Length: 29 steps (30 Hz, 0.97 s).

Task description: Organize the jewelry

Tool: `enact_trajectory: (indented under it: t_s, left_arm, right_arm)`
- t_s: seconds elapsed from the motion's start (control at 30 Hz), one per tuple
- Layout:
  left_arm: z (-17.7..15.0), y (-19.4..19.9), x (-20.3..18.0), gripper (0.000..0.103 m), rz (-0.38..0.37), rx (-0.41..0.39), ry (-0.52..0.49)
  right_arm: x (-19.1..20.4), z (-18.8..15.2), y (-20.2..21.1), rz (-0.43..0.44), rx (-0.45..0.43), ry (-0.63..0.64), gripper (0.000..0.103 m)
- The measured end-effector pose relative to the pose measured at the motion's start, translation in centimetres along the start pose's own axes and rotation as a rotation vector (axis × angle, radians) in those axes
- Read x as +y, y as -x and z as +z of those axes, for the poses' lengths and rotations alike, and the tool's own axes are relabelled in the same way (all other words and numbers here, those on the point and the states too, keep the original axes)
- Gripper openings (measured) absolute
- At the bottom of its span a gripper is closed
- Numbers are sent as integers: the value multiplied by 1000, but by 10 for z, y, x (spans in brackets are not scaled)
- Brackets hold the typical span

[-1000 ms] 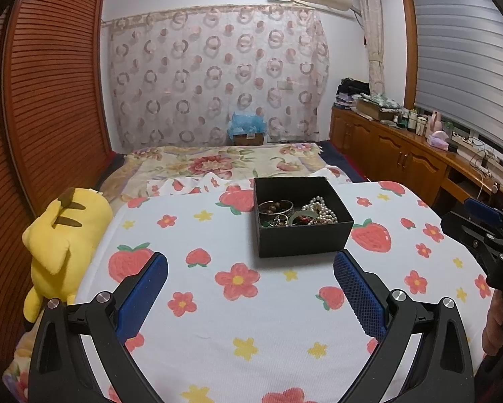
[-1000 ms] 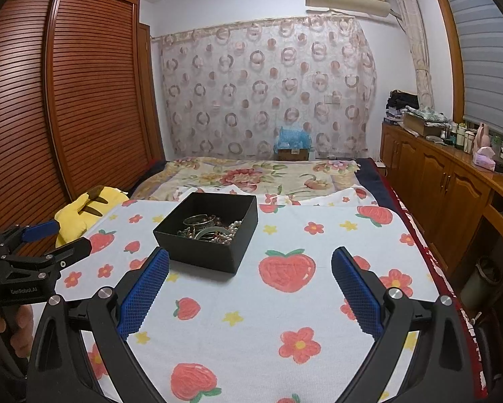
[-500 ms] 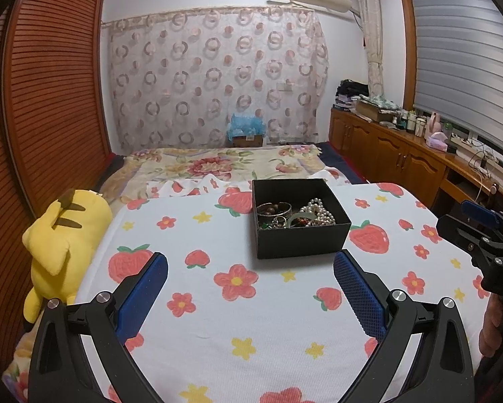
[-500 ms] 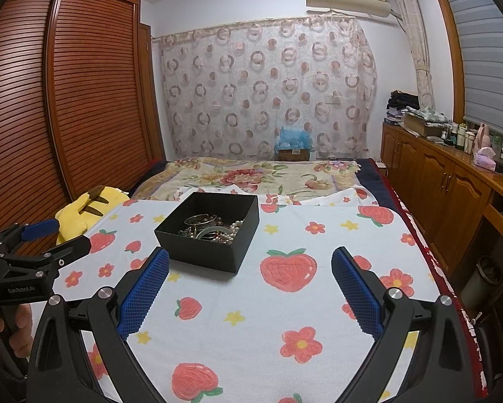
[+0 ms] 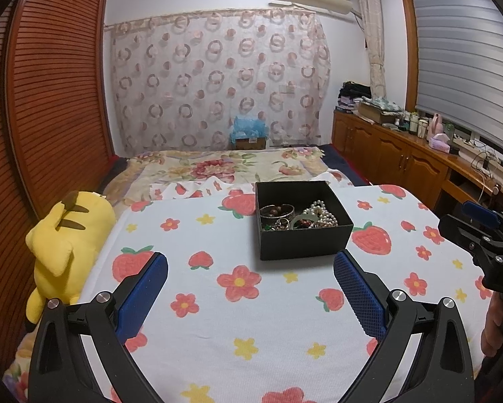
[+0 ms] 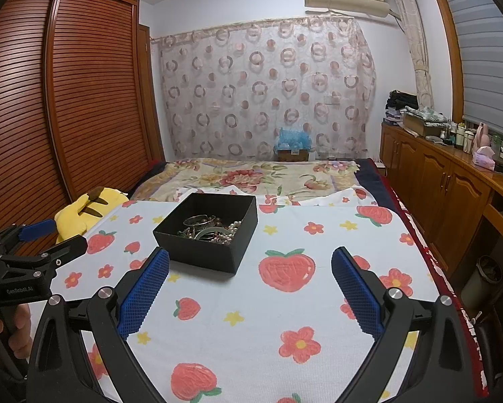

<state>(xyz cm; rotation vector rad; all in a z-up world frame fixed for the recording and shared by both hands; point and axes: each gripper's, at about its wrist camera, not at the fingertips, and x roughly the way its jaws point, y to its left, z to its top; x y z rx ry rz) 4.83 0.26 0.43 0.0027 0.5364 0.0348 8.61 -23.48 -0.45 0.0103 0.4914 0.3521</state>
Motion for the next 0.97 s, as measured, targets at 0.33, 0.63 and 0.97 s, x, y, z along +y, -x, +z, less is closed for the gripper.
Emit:
enact_trajectory:
  t_s: [0.33, 0.63, 0.97]
  left_arm:
    - [4, 6, 3, 96, 2, -16, 8]
    - [4, 5, 3, 96, 2, -16, 8]
    - [5, 7, 2, 96, 7, -16, 8]
  right_arm:
    - [0, 0, 0, 0, 0, -2, 98]
    - [0, -1, -1, 0, 0, -2, 98]
    - [-1, -1, 0, 1, 0, -2, 98]
